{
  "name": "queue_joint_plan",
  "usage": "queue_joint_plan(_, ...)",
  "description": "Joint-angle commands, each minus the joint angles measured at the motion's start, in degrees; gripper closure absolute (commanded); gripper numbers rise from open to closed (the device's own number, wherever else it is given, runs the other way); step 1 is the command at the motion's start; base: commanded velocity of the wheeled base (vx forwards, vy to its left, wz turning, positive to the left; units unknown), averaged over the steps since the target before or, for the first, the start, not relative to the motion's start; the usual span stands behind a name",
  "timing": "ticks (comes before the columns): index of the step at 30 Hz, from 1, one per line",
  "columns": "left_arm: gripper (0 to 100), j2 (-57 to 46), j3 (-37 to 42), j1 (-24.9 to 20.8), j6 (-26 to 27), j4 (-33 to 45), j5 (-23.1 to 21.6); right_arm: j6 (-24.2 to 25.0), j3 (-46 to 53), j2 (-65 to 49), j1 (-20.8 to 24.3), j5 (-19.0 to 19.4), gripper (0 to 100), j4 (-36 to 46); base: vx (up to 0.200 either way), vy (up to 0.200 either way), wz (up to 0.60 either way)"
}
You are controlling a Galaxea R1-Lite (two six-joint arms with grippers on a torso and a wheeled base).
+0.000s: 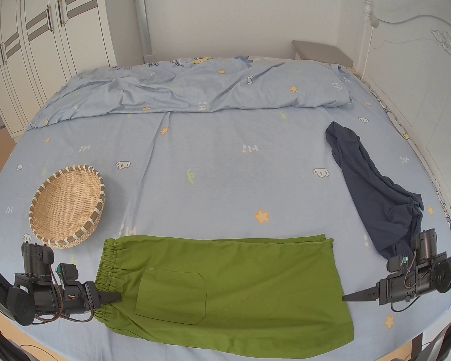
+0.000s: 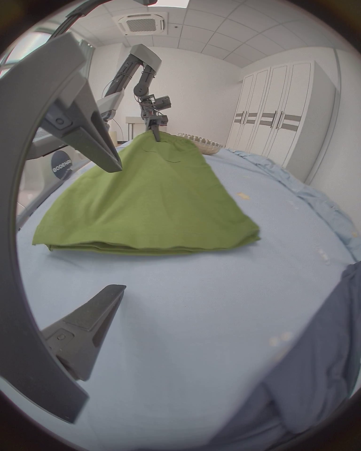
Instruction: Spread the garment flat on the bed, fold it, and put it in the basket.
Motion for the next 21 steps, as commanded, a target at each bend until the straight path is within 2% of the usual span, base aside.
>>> queue_joint_plan(1,100,-7.18,-3.03,1.18,0.62,5.55,1.88,0.92,-2.63,-5.35,-1.70,-0.22,0,-2.31,0.000,0.000,0.00)
queue_joint_plan(2,100,-10.26,-5.67,1.88,2.03,12.15,1.97,2.15,-4.56,-7.72,-1.53,-0.13,0,-2.67,0.000,0.000,0.00)
queue_joint_plan(4,100,-12.72,-8.66,3.11,5.11,19.97,2.23,3.20,-6.76,-10.01,-1.00,0.13,0,-2.75,0.000,0.000,0.00)
queue_joint_plan(5,100,-12.72,-8.66,3.11,5.11,19.97,2.23,3.20,-6.76,-10.01,-1.00,0.13,0,-2.75,0.000,0.000,0.00)
queue_joint_plan(6,100,-14.83,-12.08,4.61,9.50,27.62,4.26,4.61,-9.39,-12.20,-0.38,0.04,0,-2.67,0.000,0.000,0.00)
queue_joint_plan(7,100,-15.79,-13.84,5.31,11.61,30.87,6.72,5.58,-10.80,-13.35,0.32,-0.13,0,-2.67,0.000,0.000,0.00)
queue_joint_plan(8,100,-15.88,-14.10,5.31,11.87,31.22,7.16,5.66,-10.89,-13.43,0.41,-0.13,0,-2.67,0.000,0.000,0.00)
queue_joint_plan(9,100,-16.67,-16.04,5.57,13.37,33.42,11.20,7.60,-13.09,-14.31,1.73,-0.31,0,-2.31,0.000,0.000,0.00)
queue_joint_plan(10,100,-17.02,-16.74,5.31,13.54,33.59,12.87,8.56,-14.05,-14.58,2.25,-0.22,0,-2.23,0.000,0.000,0.00)
queue_joint_plan(14,100,-18.26,-18.76,3.55,13.89,33.50,16.47,10.67,-17.92,-14.49,4.10,-0.66,0,-2.14,0.000,0.000,0.00)
queue_joint_plan(18,100,-18.96,-20.70,-1.28,13.89,34.03,17.09,11.29,-18.97,-14.14,5.15,-1.63,0,-2.31,0.000,0.000,0.00)
queue_joint_plan(21,100,-20.19,-21.66,-6.47,13.63,35.61,19.99,11.29,-18.89,-14.05,5.15,-1.71,0,-2.05,0.000,0.000,0.00)
